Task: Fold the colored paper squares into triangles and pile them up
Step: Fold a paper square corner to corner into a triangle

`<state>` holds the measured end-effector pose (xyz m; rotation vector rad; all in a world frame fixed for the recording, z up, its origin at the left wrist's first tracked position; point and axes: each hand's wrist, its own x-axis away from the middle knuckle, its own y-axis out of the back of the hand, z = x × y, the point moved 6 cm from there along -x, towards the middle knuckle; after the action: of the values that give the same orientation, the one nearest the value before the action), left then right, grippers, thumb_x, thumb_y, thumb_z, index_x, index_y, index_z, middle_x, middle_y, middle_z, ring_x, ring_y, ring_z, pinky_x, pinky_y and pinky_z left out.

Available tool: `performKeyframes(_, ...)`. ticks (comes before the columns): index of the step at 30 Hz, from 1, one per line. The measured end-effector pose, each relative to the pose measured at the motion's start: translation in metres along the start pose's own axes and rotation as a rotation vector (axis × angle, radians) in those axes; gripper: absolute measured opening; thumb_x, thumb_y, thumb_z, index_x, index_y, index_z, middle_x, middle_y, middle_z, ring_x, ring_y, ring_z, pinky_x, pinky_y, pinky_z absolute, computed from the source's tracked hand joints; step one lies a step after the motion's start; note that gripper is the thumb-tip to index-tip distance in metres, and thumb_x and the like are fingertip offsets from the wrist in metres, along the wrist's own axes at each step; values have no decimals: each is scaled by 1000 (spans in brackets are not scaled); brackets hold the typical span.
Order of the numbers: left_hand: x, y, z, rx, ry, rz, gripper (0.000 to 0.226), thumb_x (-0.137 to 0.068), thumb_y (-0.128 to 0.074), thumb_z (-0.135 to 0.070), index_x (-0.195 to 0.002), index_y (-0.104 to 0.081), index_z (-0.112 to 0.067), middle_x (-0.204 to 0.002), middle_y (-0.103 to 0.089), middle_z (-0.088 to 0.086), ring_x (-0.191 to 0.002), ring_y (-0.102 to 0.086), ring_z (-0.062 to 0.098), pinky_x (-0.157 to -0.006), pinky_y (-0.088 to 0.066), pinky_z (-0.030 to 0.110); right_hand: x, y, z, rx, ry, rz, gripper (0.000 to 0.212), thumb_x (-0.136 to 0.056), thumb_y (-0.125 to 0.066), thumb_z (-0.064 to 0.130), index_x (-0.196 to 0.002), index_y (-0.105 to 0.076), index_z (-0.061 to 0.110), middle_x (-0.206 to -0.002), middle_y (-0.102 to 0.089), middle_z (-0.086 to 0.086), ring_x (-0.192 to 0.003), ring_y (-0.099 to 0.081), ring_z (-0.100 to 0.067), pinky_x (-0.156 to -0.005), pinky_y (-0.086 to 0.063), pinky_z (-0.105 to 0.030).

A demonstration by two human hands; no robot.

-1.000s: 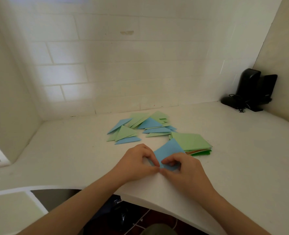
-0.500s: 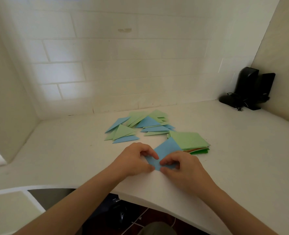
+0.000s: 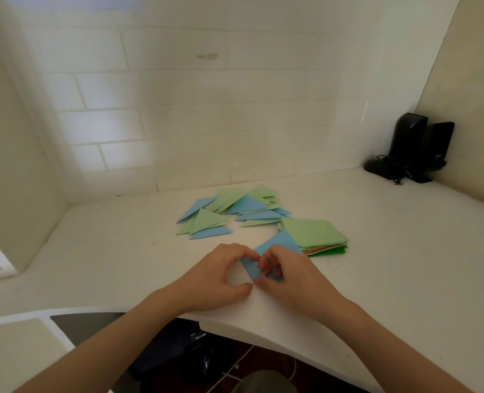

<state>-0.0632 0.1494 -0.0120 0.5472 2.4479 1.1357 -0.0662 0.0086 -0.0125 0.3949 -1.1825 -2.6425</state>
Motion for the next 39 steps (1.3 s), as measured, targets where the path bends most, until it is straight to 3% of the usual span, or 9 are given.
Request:
performKeyframes(5, 1, 4, -2, -68, -103, -44, 36, -81, -68, -33, -116, -57, -31, -114, -55, -23, -109, -45, -4, -93, -34, 11, 1, 7, 5, -96, 25, -18, 12, -83, -66, 19, -90, -58, 24, -79, -62, 11, -71, -55, -5, -65, -44, -16)
performKeyframes(9, 6, 12, -8, -276, -237, -180, 18, -86, -52, -33, -95, -65, -25, -95, -63, -13, -90, -52, 3, -78, -41, 20, 5, 22, 11, -189, 63, 29, 10, -83, -67, 18, -87, -59, 24, -76, -61, 13, -73, -55, -2, -61, -39, -13)
performKeyframes(15, 15, -1, -19, -400, -271, -200, 26, -90, -43, -36, -86, -65, -23, -83, -62, -10, -77, -55, 10, -65, -44, 27, 23, 23, -1, 99, 161, 44, 4, -83, -67, 34, -86, -69, 33, -88, -60, 19, -88, -54, -2, -74, -37, -7)
performKeyframes(19, 11, -7, -17, -278, -175, -186, 25, -87, -49, -42, -86, -66, -24, -86, -60, -11, -81, -53, 5, -69, -45, 24, 31, 24, -13, 143, 161, 20, 17, -80, -67, 47, -91, -69, 34, -98, -57, 20, -95, -52, 2, -84, -37, -9)
performKeyframes(23, 6, -4, -6, -154, 16, -244, 18, -83, -66, -44, -77, -63, -28, -81, -57, -12, -81, -48, 3, -71, -37, 18, 26, 21, -17, 132, 85, -104, 13, -81, -65, 46, -82, -69, 33, -89, -55, 18, -87, -51, 2, -75, -37, -13)
performKeyframes(27, 7, -1, 8, -179, 212, -297, 26, -76, -66, -55, -78, -60, -29, -87, -52, -13, -90, -43, 8, -75, -35, 18, 20, 19, -22, 113, -13, -199, 19, -78, -66, 49, -71, -64, 31, -82, -53, 15, -78, -49, -1, -73, -40, -23)
performKeyframes(32, 3, -9, 7, -339, 272, -290, 40, -75, -56, -67, -86, -60, -29, -91, -45, -13, -92, -37, 10, -80, -35, 24, 17, 13, -19, 198, -99, -236, 32, -70, -61, 65, -62, -53, 34, -81, -48, 14, -81, -49, -5, -77, -45, -34)
performKeyframes(37, 5, -2, 16, -171, 261, -235, 27, -77, -65, -54, -87, -52, -31, -88, -48, -15, -91, -42, 9, -79, -38, 24, 14, 14, -23, 105, -126, -173, 25, -71, -71, 50, -81, -54, 35, -91, -45, 16, -78, -44, 2, -82, -42, -33)
performKeyframes(39, 9, 3, 17, -128, 247, -210, 22, -79, -68, -45, -90, -53, -32, -89, -49, -15, -91, -43, 8, -77, -37, 20, 13, 17, -26, 42, -141, -142, 26, -72, -75, 41, -87, -55, 35, -94, -46, 14, -74, -43, 3, -80, -40, -24)
